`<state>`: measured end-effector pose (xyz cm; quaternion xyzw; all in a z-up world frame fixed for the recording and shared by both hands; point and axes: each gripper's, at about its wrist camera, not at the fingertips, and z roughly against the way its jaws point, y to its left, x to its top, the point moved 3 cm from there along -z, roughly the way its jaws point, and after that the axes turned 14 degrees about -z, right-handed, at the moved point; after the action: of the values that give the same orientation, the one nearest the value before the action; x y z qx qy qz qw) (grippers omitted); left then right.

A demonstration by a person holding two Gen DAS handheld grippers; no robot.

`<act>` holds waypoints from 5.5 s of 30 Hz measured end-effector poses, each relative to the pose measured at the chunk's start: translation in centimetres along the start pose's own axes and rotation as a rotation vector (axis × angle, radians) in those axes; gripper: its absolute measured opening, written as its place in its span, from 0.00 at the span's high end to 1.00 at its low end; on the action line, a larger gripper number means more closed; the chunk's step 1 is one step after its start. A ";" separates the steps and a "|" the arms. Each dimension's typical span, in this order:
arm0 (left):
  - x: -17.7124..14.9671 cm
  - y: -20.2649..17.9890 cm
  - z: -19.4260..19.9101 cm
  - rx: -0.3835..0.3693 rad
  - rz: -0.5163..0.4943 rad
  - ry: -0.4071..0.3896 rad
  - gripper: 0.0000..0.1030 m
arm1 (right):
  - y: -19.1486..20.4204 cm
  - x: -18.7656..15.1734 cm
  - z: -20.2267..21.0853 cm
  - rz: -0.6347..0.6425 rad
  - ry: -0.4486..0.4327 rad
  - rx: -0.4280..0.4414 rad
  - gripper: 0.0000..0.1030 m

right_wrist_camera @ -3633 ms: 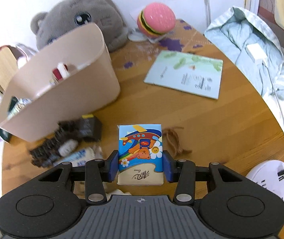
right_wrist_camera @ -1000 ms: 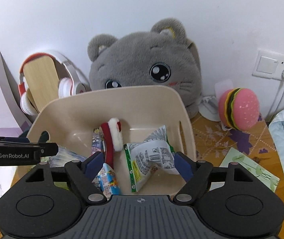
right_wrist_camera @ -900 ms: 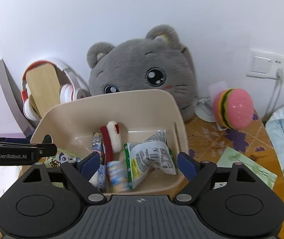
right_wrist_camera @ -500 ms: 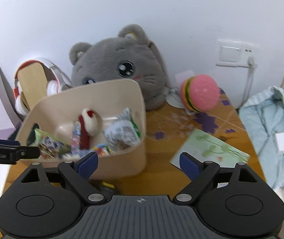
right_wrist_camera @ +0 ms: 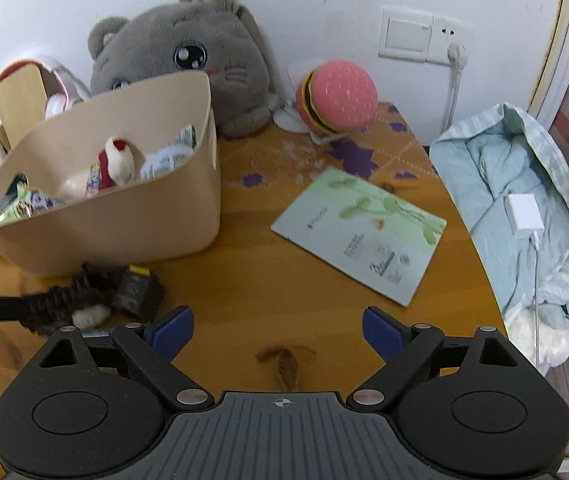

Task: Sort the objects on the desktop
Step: 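Grasp the black hair tie with the left gripper while the right grasps the brown hair clip, then carry the hair tie and hair clip over the basket and release both, then grasp the wrapped white bar with the left gripper while the right grasps the cream scrunchie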

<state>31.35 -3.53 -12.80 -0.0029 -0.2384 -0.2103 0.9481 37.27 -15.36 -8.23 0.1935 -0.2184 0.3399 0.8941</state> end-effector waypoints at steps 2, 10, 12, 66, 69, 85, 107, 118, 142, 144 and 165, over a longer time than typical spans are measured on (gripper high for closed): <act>0.0 0.2 -0.8 0.009 -0.009 0.013 0.24 | -0.2 -0.3 -0.5 0.017 0.016 -0.012 0.08; 0.0 0.9 -4.2 0.013 0.003 0.073 0.24 | -0.5 -1.4 -2.8 0.078 0.074 -0.051 0.07; -0.1 0.9 -4.9 0.005 0.004 0.085 0.24 | -0.5 -1.7 -3.3 0.094 0.085 -0.052 0.08; -2.5 -0.5 -1.0 -0.047 -0.095 0.022 0.70 | 0.4 -3.6 0.0 0.185 0.082 0.023 0.83; -2.5 -0.3 0.4 -0.053 -0.098 0.001 0.70 | 1.1 -3.1 1.2 0.200 0.057 0.038 0.83; -1.3 1.1 7.4 -0.059 -0.078 -0.144 0.70 | 5.7 1.0 5.9 0.263 -0.078 0.117 0.83; 4.9 8.9 5.7 0.174 0.082 -0.172 0.70 | 14.0 8.0 2.5 0.375 -0.171 0.133 0.83; 4.9 10.1 2.2 0.273 0.190 -0.106 0.70 | 17.7 8.4 -4.0 0.384 -0.082 0.118 0.83; 4.2 8.3 3.7 0.292 0.218 -0.192 0.26 | 16.7 6.4 -4.1 0.404 -0.082 0.137 0.27; 3.9 7.7 4.3 0.287 0.212 -0.213 0.25 | 15.8 6.1 -2.5 0.390 -0.114 0.161 0.24; -0.7 0.2 4.5 0.109 0.039 -0.165 0.25 | 7.9 -2.5 2.1 0.456 -0.031 0.166 0.13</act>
<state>28.90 -2.59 -9.14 0.0265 -0.3266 -0.1774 0.9280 29.54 -12.22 -6.26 0.2170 -0.2415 0.5468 0.7717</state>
